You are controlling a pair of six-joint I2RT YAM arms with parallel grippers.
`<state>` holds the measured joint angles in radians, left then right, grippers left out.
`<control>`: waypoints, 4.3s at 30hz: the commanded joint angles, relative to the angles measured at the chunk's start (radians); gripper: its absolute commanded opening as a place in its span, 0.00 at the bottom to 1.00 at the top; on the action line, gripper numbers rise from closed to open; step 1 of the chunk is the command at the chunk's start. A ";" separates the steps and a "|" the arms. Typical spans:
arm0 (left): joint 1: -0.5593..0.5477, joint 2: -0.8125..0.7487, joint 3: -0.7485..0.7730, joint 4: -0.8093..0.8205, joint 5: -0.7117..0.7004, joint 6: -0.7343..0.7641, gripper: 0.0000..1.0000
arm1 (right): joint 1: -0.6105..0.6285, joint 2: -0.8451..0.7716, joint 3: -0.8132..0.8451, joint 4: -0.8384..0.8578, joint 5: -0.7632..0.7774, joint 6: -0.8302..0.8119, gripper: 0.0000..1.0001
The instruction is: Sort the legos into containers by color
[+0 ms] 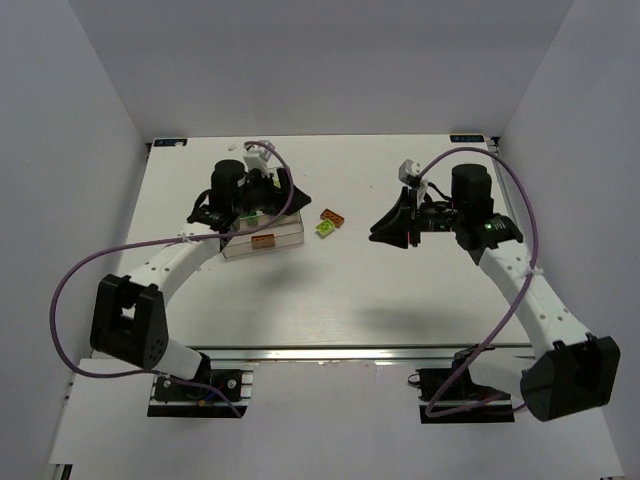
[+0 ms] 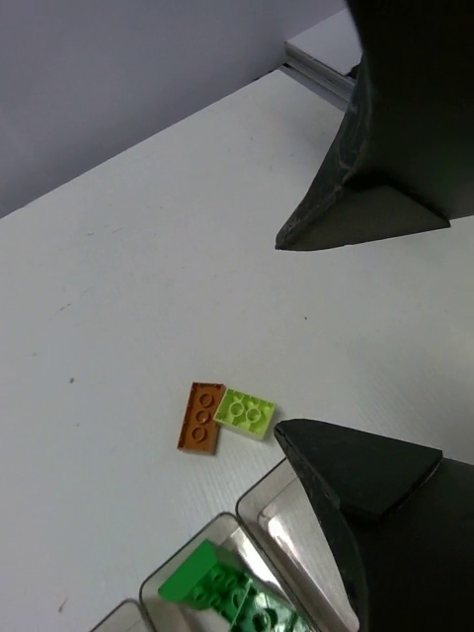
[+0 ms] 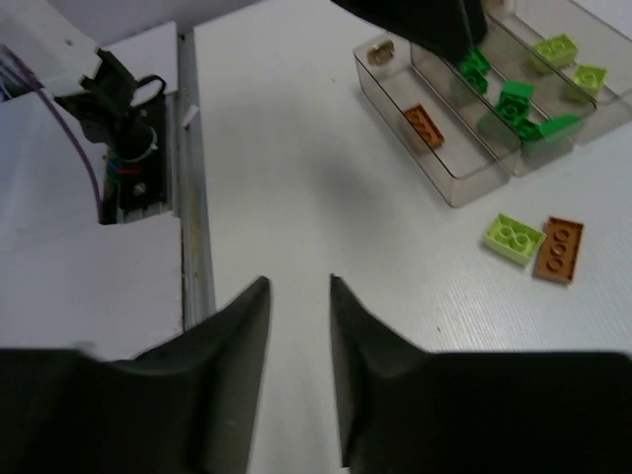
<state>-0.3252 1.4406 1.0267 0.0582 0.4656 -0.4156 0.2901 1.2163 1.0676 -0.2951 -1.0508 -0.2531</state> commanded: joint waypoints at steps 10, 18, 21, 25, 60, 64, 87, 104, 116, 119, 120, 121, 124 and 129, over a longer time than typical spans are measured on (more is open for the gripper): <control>-0.192 0.205 0.223 -0.205 -0.185 0.150 0.58 | -0.002 -0.244 -0.147 0.022 0.170 -0.037 0.18; -0.259 0.394 0.432 -0.375 -0.344 0.270 0.59 | -0.002 -0.236 -0.141 -0.050 0.127 -0.158 0.27; -0.288 0.475 0.498 -0.432 -0.395 0.287 0.61 | -0.002 -0.221 -0.140 -0.059 0.127 -0.173 0.30; -0.304 0.566 0.610 -0.506 -0.439 0.281 0.63 | -0.002 -0.202 -0.133 -0.072 0.127 -0.184 0.31; -0.313 0.715 0.636 -0.538 -0.541 0.350 0.67 | -0.005 -0.181 -0.130 -0.090 0.089 -0.189 0.31; -0.313 0.722 0.639 -0.541 -0.530 0.348 0.64 | -0.006 -0.178 -0.129 -0.091 0.086 -0.189 0.31; -0.301 0.545 0.626 -0.514 -0.380 0.328 0.02 | -0.009 -0.170 -0.129 -0.095 0.074 -0.184 0.31; 0.006 0.451 0.604 -0.331 -0.402 0.192 0.03 | -0.009 -0.169 -0.129 -0.096 0.066 -0.181 0.31; 0.029 0.621 0.786 -0.436 -0.613 0.273 0.05 | -0.012 -0.210 -0.127 -0.098 0.061 -0.181 0.31; 0.038 0.642 0.774 -0.423 -0.619 0.273 0.06 | -0.016 -0.215 -0.129 -0.096 0.060 -0.181 0.31; 0.043 0.644 0.771 -0.422 -0.617 0.273 0.06 | -0.019 -0.213 -0.130 -0.096 0.058 -0.181 0.31; 0.044 0.656 0.770 -0.420 -0.617 0.271 0.06 | -0.017 -0.213 -0.129 -0.096 0.060 -0.183 0.31; 0.049 0.670 0.763 -0.410 -0.617 0.274 0.06 | -0.019 -0.207 -0.127 -0.098 0.060 -0.183 0.31; 0.061 0.696 0.759 -0.400 -0.617 0.271 0.12 | -0.020 -0.202 -0.129 -0.098 0.063 -0.184 0.31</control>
<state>-0.2707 2.1410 1.7874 -0.3584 -0.1417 -0.1501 0.2749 1.0183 0.9302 -0.3950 -0.9714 -0.4297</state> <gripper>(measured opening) 0.465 0.311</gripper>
